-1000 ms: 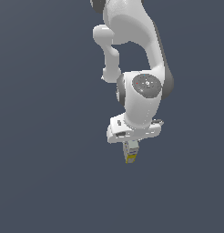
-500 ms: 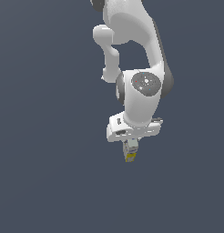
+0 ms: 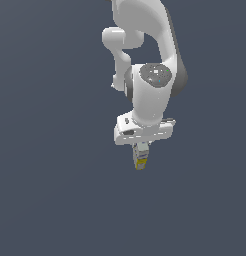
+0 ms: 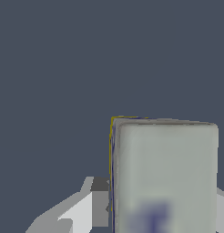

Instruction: Pick up the object and move it to a goal position.

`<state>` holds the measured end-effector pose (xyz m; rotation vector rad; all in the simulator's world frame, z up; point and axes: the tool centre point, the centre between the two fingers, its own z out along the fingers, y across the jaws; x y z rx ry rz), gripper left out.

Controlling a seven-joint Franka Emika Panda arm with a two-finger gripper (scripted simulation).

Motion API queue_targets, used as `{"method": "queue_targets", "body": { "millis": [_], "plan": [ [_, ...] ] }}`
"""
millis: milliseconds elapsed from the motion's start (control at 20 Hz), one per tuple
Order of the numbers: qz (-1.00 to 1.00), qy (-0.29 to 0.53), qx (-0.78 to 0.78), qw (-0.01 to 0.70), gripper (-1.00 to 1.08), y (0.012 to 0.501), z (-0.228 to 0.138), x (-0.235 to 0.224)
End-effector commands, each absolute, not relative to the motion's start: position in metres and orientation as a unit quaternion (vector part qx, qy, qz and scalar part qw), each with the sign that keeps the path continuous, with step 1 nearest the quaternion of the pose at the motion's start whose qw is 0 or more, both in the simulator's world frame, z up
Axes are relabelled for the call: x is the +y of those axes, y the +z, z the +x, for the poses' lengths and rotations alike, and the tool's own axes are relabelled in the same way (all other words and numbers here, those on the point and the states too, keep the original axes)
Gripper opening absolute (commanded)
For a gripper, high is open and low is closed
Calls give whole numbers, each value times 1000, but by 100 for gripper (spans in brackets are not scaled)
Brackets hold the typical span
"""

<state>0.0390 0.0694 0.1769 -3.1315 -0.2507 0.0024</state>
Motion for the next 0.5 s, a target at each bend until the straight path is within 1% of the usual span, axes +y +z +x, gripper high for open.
{"method": "queue_targets", "body": {
  "millis": [0,450],
  "plan": [
    [-997,0,-80,0,-100,187,27,65],
    [-997,0,-80,0,-100,232,-29,45]
  ]
}}
